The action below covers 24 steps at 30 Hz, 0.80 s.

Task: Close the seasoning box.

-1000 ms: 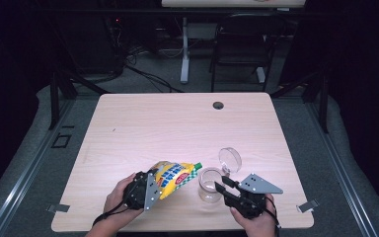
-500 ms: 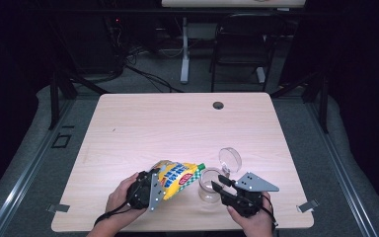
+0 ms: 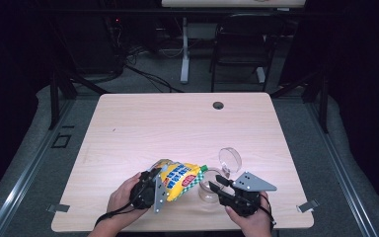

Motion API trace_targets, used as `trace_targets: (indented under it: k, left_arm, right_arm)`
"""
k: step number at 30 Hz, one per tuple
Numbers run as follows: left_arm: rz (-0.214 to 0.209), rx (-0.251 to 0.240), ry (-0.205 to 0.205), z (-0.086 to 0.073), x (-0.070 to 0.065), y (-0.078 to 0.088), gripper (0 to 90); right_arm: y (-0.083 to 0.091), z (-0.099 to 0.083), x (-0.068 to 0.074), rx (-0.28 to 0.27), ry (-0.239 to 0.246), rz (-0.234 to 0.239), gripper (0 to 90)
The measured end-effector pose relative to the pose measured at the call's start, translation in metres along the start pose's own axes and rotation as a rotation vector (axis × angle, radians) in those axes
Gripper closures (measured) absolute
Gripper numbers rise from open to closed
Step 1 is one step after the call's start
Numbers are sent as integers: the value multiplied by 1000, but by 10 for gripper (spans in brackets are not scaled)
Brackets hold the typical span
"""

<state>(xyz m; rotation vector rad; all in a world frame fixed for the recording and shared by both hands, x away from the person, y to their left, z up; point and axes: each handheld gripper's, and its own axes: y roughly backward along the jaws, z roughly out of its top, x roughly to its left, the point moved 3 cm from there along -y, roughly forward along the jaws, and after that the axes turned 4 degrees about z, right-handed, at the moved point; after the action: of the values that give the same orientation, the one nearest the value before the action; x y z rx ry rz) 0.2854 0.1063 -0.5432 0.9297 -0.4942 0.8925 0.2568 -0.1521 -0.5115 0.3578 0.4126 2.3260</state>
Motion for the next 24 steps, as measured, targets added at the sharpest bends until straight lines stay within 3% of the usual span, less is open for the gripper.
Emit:
trace_targets:
  k: [12,24]
  left_arm:
    - [23,-2,-61,8,-3,-1,619]
    - [40,5,-92,12,-7,-3,620]
  right_arm:
    - [0,0,0,1,6,-8,654]
    - [0,0,1,8,14,-5,654]
